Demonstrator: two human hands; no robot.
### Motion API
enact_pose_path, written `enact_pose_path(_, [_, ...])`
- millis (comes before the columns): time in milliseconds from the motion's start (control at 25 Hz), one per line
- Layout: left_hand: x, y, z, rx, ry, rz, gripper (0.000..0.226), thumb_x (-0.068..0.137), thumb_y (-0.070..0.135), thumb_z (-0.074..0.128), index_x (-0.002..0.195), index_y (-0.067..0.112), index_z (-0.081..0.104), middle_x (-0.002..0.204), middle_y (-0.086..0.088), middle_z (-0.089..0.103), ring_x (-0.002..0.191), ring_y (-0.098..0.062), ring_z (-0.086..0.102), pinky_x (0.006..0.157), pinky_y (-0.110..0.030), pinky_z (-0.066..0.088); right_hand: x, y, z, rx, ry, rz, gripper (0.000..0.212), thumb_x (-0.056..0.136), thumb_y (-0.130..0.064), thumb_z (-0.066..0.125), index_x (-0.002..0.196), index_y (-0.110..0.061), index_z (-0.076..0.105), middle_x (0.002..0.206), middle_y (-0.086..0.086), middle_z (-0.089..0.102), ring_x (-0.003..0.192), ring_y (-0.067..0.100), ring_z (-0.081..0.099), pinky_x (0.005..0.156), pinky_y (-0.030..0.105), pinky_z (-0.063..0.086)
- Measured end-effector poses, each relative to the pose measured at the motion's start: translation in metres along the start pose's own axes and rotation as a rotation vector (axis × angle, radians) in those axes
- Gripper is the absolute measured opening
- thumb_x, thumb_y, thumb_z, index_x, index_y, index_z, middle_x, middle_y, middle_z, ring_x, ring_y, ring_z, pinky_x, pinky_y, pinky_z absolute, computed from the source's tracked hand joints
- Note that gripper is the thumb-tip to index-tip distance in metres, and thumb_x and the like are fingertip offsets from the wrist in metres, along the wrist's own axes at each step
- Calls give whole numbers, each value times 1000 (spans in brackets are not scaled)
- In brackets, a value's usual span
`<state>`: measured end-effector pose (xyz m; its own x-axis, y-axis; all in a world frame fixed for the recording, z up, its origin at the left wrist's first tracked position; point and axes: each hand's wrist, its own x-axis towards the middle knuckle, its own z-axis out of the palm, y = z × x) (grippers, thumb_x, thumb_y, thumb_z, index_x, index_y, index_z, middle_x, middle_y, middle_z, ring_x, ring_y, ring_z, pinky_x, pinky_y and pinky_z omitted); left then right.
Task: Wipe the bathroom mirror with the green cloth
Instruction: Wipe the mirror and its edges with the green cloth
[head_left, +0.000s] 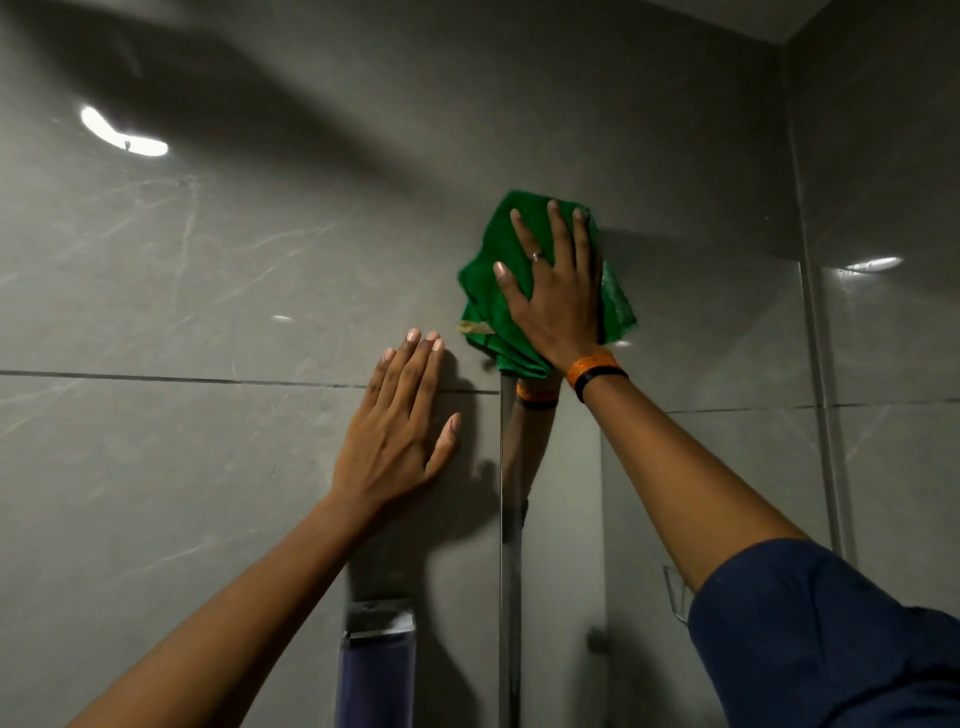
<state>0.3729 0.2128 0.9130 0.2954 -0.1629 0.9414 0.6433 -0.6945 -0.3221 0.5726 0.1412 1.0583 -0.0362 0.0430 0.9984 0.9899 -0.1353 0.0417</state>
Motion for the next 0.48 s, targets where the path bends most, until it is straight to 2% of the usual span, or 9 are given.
enact_pose_path(240, [-23, 7, -1, -23, -9, 17, 73, 102, 42, 38, 157, -4, 25, 165, -23, 29, 156, -33, 23, 129, -46, 16, -98, 1, 4, 88, -8, -165, 62, 100, -39, 53, 160, -32, 36, 174, 9, 23, 162, 38, 11, 126, 64, 23])
enact_pose_path(360, [-37, 7, -2, -14, -33, 56, 72, 101, 40, 38, 156, -5, 25, 164, -23, 29, 155, -34, 23, 129, -43, 12, -163, 3, 6, 130, -48, -181, 66, 100, -39, 56, 161, -37, 30, 175, 7, 20, 163, 35, 8, 125, 65, 23])
enact_pose_path(480, [-54, 6, -3, 32, -89, 142, 71, 101, 39, 37, 156, -5, 26, 164, -25, 30, 155, -35, 23, 128, -45, 15, -227, 1, 7, 140, -88, -177, 70, 99, -42, 55, 162, -41, 25, 176, 4, 17, 164, 34, 6, 124, 67, 24])
